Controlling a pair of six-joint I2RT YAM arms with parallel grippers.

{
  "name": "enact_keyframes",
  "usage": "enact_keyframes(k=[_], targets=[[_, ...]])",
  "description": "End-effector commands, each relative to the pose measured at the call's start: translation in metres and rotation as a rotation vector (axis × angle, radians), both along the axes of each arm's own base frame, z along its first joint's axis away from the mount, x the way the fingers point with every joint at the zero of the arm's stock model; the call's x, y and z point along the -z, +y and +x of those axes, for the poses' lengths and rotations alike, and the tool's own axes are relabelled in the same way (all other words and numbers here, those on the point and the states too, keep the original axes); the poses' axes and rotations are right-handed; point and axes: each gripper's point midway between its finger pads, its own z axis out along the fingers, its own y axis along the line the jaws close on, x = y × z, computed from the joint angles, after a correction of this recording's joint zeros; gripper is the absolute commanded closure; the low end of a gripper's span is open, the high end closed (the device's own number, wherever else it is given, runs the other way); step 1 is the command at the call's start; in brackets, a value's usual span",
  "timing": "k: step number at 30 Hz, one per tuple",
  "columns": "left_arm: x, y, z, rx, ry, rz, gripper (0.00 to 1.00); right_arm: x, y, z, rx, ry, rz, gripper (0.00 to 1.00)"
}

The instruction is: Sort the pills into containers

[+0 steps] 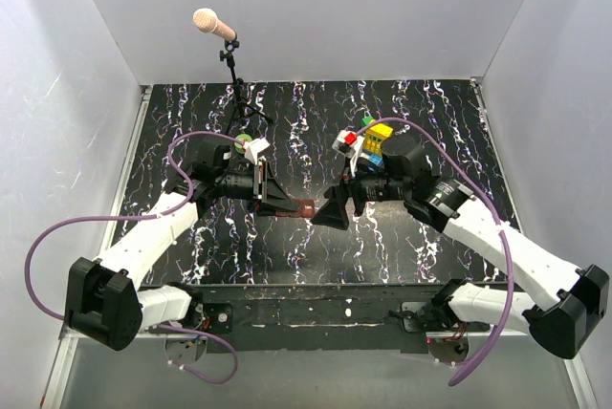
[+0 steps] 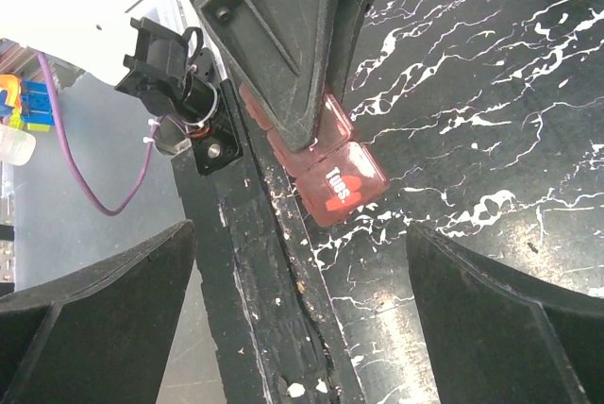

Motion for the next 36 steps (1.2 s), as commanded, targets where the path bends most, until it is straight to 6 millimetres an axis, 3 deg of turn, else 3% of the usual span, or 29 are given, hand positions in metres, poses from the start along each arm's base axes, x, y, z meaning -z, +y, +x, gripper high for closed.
enact_keyframes(k=[1,14,19,23,27,36], targets=[[-0.009,0.001,-0.007,0.034,-0.043,-0.029,1.0,-0.015,0.013,0.001,-0.045,-0.02,0.051,0.02],[-0.028,-0.009,-0.027,0.127,-0.154,-0.063,1.0,-0.017,0.032,-0.002,-0.074,0.158,0.086,0.02],[-0.037,-0.01,-0.032,0.149,-0.217,-0.078,1.0,-0.013,0.028,0.0,-0.08,0.296,0.107,0.02],[-0.043,-0.009,-0.033,0.15,-0.25,-0.084,1.0,-0.023,0.016,-0.001,-0.152,0.378,0.213,0.08],[-0.045,-0.009,-0.033,0.15,-0.262,-0.085,1.0,-0.019,0.014,-0.011,-0.214,0.432,0.212,0.09],[-0.044,-0.011,-0.029,0.146,-0.268,-0.082,1.0,-0.006,0.015,-0.018,-0.243,0.525,0.24,0.23]])
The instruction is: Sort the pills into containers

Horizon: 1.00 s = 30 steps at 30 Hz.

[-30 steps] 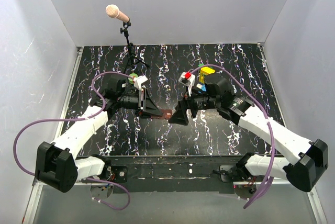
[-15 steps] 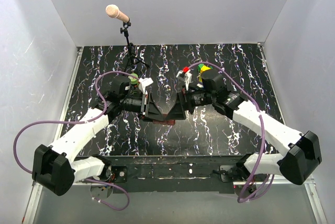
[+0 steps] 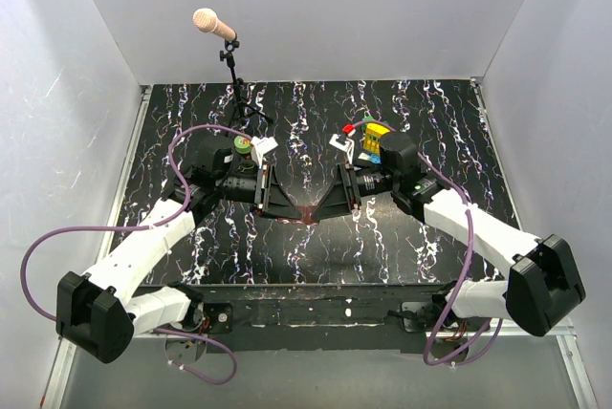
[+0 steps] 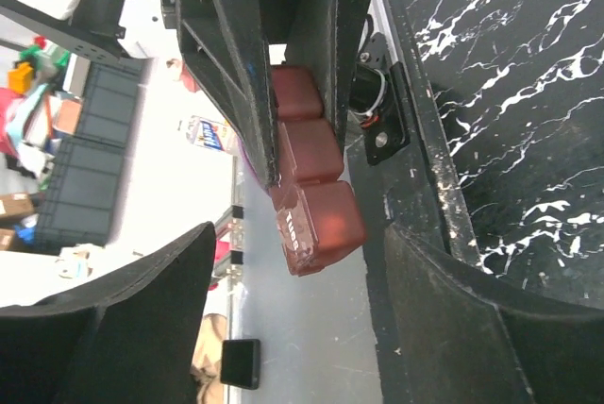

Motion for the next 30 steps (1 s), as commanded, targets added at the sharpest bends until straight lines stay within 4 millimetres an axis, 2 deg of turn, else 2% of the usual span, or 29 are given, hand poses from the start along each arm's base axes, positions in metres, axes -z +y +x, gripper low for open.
enact_keyframes(k=[1,13,15,17,18,21,23,24,26,27,30], targets=[[-0.018,-0.002,-0.001,0.017,-0.07,-0.036,1.0,-0.009,0.002,-0.005,-0.048,0.008,0.06,0.26],[-0.024,-0.007,-0.003,0.022,-0.09,-0.046,1.0,-0.01,0.01,0.0,-0.062,0.065,0.084,0.66],[-0.024,-0.007,-0.001,0.013,-0.093,-0.045,1.0,-0.009,0.009,-0.001,-0.063,0.067,0.083,0.78],[-0.025,-0.007,0.0,0.006,-0.097,-0.043,1.0,-0.008,0.009,-0.001,-0.057,0.07,0.081,0.98],[-0.025,-0.007,0.002,-0.001,-0.1,-0.042,0.96,-0.006,0.008,-0.001,-0.051,0.074,0.077,0.99],[-0.024,-0.008,0.006,-0.027,-0.107,-0.033,0.74,-0.004,0.007,0.0,-0.015,0.079,0.069,0.99],[-0.025,-0.008,0.01,-0.05,-0.124,-0.032,0.53,-0.001,0.006,0.001,0.014,0.084,0.063,0.99],[-0.025,-0.008,0.012,-0.061,-0.125,-0.03,0.38,0.0,0.006,0.001,0.026,0.093,0.058,0.99],[-0.026,-0.008,0.015,-0.082,-0.132,-0.031,0.2,0.004,0.005,0.002,0.049,0.102,0.047,0.99],[-0.025,-0.008,0.015,-0.086,-0.133,-0.029,0.17,0.005,0.004,0.003,0.062,0.105,0.041,0.99],[-0.02,-0.008,0.017,-0.095,-0.126,-0.021,0.16,0.008,0.001,0.006,0.099,0.11,0.036,0.99]])
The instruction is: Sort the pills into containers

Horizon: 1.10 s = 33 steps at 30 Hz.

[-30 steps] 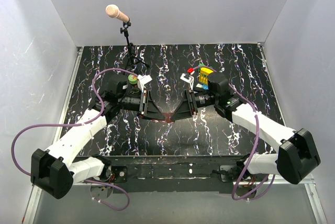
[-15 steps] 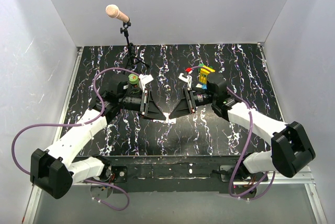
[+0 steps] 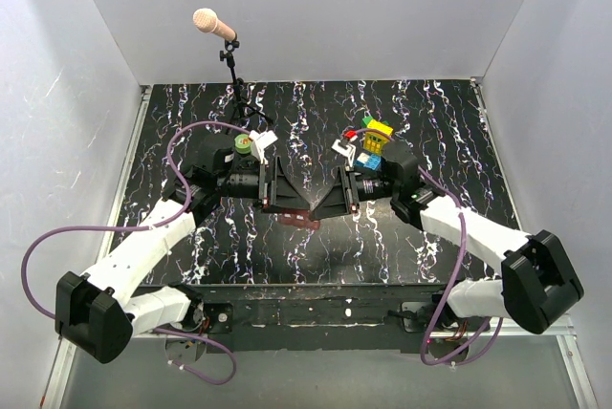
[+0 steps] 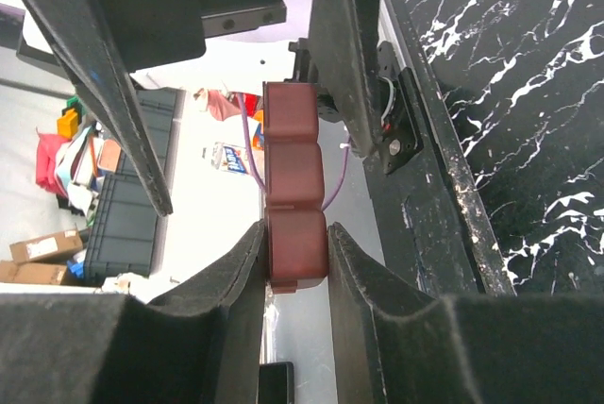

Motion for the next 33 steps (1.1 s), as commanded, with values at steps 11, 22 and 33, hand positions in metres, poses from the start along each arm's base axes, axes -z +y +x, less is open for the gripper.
enact_keyframes(k=[11,22,33], targets=[[-0.004,-0.005,0.001,-0.022,-0.039,-0.056,0.3,-0.007,-0.022,0.013,0.128,-0.021,0.012,0.99],[-0.005,-0.015,0.005,-0.024,-0.054,-0.082,0.52,-0.006,-0.027,0.015,0.134,-0.012,0.009,0.99],[-0.004,-0.026,0.007,-0.026,-0.059,-0.075,0.89,-0.008,-0.026,0.018,0.142,0.004,0.022,0.75]])
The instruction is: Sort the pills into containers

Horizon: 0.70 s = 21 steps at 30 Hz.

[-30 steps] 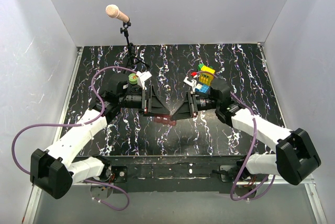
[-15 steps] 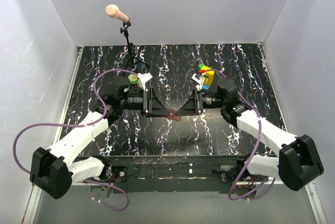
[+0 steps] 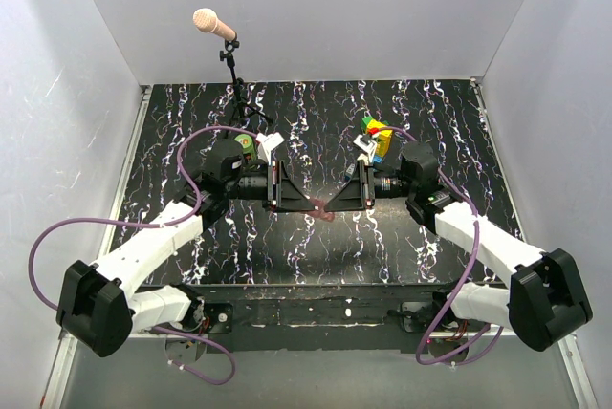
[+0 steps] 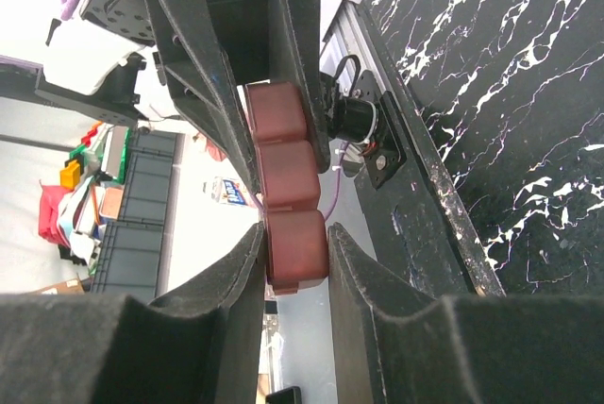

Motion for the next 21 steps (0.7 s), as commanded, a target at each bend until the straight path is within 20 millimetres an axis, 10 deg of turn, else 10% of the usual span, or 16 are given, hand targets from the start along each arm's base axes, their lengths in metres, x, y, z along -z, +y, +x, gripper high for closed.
enact_keyframes(k=[1,8,12,21], targets=[[-0.0154,-0.0064,0.0004,-0.007,-0.06,-0.032,0.92,-0.0066,0.0037,0.0006,0.013,-0.027,0.027,0.65],[-0.0179,-0.006,0.0016,-0.029,-0.065,-0.044,1.0,-0.0093,0.0042,0.0008,0.017,-0.028,0.05,0.24],[-0.0217,-0.0078,0.0016,-0.028,-0.077,-0.062,1.0,-0.0098,0.0047,0.0019,0.023,-0.025,0.056,0.19],[-0.0208,-0.0088,0.003,-0.031,-0.078,-0.06,1.0,-0.0135,0.0063,-0.0024,-0.018,-0.008,0.104,0.75]])
